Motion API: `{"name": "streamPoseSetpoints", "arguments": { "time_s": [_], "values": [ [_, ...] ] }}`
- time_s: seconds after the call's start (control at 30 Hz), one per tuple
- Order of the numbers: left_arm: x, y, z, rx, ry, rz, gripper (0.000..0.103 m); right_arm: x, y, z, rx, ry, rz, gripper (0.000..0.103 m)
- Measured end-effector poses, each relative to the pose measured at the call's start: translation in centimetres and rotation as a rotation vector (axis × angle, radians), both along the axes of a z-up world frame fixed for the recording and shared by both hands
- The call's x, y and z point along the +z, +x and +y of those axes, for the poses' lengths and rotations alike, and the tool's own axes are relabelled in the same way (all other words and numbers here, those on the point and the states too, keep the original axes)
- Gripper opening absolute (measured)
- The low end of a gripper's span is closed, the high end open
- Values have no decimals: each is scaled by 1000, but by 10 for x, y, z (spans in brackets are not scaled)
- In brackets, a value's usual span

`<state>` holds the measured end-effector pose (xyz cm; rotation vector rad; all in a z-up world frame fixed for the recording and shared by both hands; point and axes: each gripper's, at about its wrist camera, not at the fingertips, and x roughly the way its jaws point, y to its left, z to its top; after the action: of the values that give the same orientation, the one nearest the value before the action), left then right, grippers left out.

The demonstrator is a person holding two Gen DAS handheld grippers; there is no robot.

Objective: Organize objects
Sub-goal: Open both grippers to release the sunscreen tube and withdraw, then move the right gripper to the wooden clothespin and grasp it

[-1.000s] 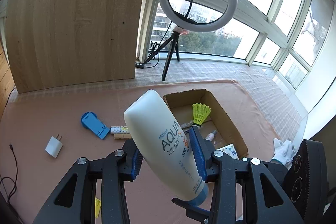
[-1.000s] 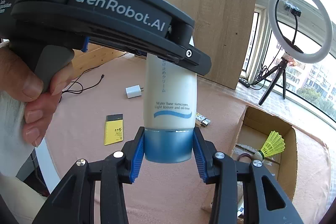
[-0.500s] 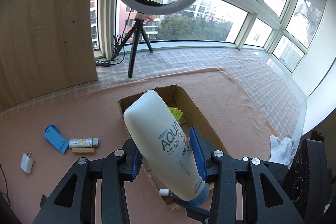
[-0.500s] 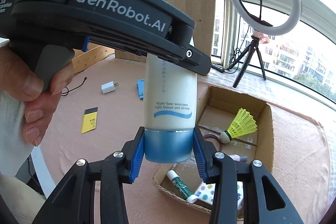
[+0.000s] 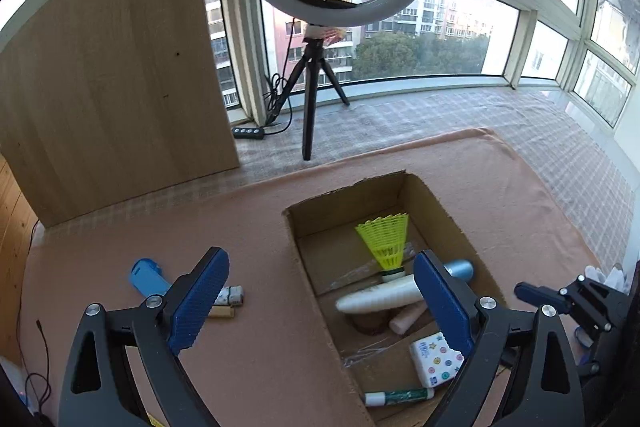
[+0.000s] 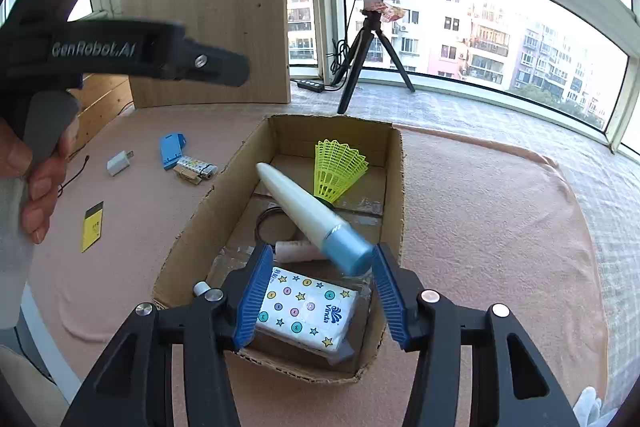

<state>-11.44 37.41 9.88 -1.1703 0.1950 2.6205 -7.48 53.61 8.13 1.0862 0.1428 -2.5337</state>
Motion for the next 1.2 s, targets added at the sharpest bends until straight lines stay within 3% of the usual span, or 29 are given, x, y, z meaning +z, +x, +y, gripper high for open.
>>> {"name": "streamPoseSetpoints", "arguments": {
  "time_s": [0.13, 0.27, 0.47, 0.57, 0.7, 0.83, 0.9, 1.03, 1.2],
  "values": [
    [-16, 4, -59, 80, -20, -34, 95, 7, 1, -10, -20, 0, 6, 49],
    [-30, 15, -132, 182, -55, -57, 96, 10, 5, -36, -15, 14, 20, 57],
    [-36, 47, -252, 337, -23, -90, 96, 11, 12, -102, -5, -9, -23, 60],
    [-41, 68, -305, 391, 4, -100, 97, 1, 19, -148, 52, -26, -76, 60],
    [-56, 95, -356, 422, 41, -124, 97, -27, 35, -217, 172, 36, -102, 60],
    [-73, 119, -390, 440, 88, -151, 97, -54, 42, -265, 193, 88, -160, 60],
    [-80, 129, -403, 455, 120, -170, 97, -65, 29, -274, 146, 138, -175, 60],
    [-85, 145, -415, 448, 134, -177, 97, -70, -27, -258, -31, 84, -213, 60],
    [-84, 158, -428, 474, 145, -175, 97, -66, -115, -252, -144, 44, -222, 60]
  ]
}}
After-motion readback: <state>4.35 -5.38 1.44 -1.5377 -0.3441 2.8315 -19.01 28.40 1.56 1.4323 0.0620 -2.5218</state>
